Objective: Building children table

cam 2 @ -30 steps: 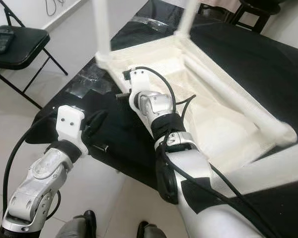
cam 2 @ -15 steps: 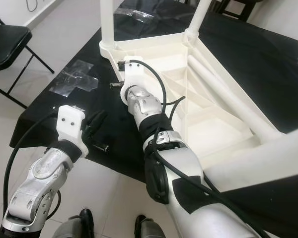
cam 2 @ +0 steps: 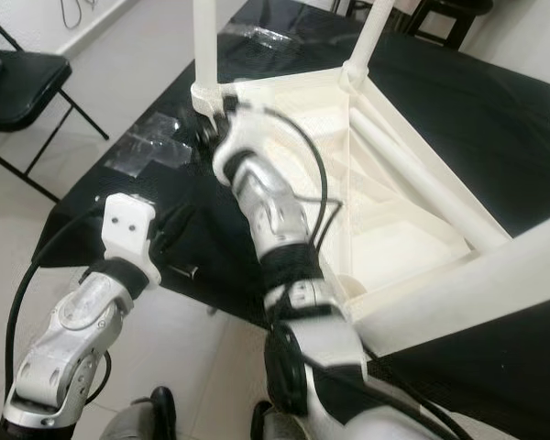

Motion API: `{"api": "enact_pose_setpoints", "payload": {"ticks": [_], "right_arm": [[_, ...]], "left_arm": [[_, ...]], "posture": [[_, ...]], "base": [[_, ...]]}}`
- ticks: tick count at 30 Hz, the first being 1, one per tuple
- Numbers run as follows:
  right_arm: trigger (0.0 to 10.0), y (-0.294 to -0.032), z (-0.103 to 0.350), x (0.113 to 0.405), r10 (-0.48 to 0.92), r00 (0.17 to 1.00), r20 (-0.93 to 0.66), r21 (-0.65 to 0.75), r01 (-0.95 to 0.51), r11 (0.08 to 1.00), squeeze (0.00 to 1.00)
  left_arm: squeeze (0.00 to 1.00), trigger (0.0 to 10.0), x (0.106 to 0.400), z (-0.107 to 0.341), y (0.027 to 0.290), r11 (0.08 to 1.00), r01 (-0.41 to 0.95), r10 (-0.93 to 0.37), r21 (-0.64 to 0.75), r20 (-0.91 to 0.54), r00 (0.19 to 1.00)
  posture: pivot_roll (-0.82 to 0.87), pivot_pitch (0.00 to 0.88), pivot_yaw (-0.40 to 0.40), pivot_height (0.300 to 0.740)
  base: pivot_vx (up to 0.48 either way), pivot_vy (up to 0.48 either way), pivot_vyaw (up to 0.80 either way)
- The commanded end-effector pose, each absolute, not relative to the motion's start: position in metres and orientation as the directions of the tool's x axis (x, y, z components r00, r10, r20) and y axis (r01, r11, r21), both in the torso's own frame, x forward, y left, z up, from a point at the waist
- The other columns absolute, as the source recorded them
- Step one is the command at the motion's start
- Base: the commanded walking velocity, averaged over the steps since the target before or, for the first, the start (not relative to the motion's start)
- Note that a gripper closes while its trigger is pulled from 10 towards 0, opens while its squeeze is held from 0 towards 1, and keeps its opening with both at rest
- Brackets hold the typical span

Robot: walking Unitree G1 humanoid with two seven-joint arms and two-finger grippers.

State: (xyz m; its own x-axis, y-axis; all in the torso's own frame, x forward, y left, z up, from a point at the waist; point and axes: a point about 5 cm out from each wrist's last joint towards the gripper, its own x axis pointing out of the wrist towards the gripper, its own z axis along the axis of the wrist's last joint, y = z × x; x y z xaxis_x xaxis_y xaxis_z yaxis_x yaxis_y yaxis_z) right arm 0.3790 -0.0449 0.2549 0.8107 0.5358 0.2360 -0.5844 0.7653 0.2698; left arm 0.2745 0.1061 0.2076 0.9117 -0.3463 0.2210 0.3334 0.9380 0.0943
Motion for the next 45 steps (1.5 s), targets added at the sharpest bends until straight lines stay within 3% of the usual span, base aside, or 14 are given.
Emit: {"api": "enact_pose_setpoints", "payload": {"ticks": [1,5,9,15,19,26,32,45], "right_arm": [[10.0,-0.041,0.261,0.374,0.568,0.781,0.26,0.258,-0.623,0.739,0.0],[10.0,-0.051,0.232,0.347,0.589,0.764,0.263,0.287,-0.645,0.709,0.0],[10.0,-0.066,0.219,0.342,0.542,0.803,0.246,0.304,-0.595,0.744,0.0],[10.0,-0.118,0.203,0.327,0.46,0.852,0.25,0.351,-0.522,0.777,0.0],[10.0,-0.13,0.199,0.313,0.462,0.852,0.246,0.343,-0.522,0.781,0.0],[10.0,-0.136,0.19,0.304,0.453,0.866,0.213,0.346,-0.501,0.794,0.0],[10.0,-0.145,0.176,0.292,0.427,0.892,0.147,0.346,-0.45,0.823,0.0],[10.0,-0.16,0.154,0.268,0.406,0.912,0.065,0.358,-0.401,0.844,0.0]], "left_arm": [[0.0,10.0,0.274,0.202,0.106,0.939,0.331,-0.344,0.098,0.201,0.917],[0.0,10.0,0.277,0.197,0.12,0.958,0.266,-0.281,0.106,0.17,0.944],[0.0,10.0,0.278,0.194,0.132,0.969,0.215,-0.233,0.126,0.156,0.96],[0.0,10.0,0.274,0.194,0.159,0.978,0.119,-0.146,0.172,0.155,0.977],[0.0,10.0,0.274,0.195,0.17,0.98,0.08,-0.111,0.184,0.159,0.981],[0.0,10.0,0.275,0.193,0.177,0.981,0.054,-0.085,0.188,0.162,0.983],[0.0,10.0,0.272,0.176,0.174,0.983,0.078,-0.1,0.168,0.127,0.987],[0.0,10.0,0.24,0.125,0.163,0.989,0.129,-0.128,0.074,-0.014,0.992]], "posture": [[0.02,0.245,-0.123,0.74],[0.01,0.241,-0.111,0.74],[0.01,0.239,-0.107,0.74],[0.01,0.229,-0.097,0.74],[0.01,0.222,-0.092,0.74],[0.0,0.209,-0.079,0.74],[-0.01,0.199,-0.076,0.74],[-0.04,0.197,-0.079,0.74]], "base": [[0.0,0.0,0.0],[0.0,0.0,0.0],[0.0,0.426,0.0],[0.0,0.48,0.0],[0.0,0.48,0.0],[0.0,0.206,0.0],[0.0,0.0,-0.8],[0.0,0.0,-0.63]]}}
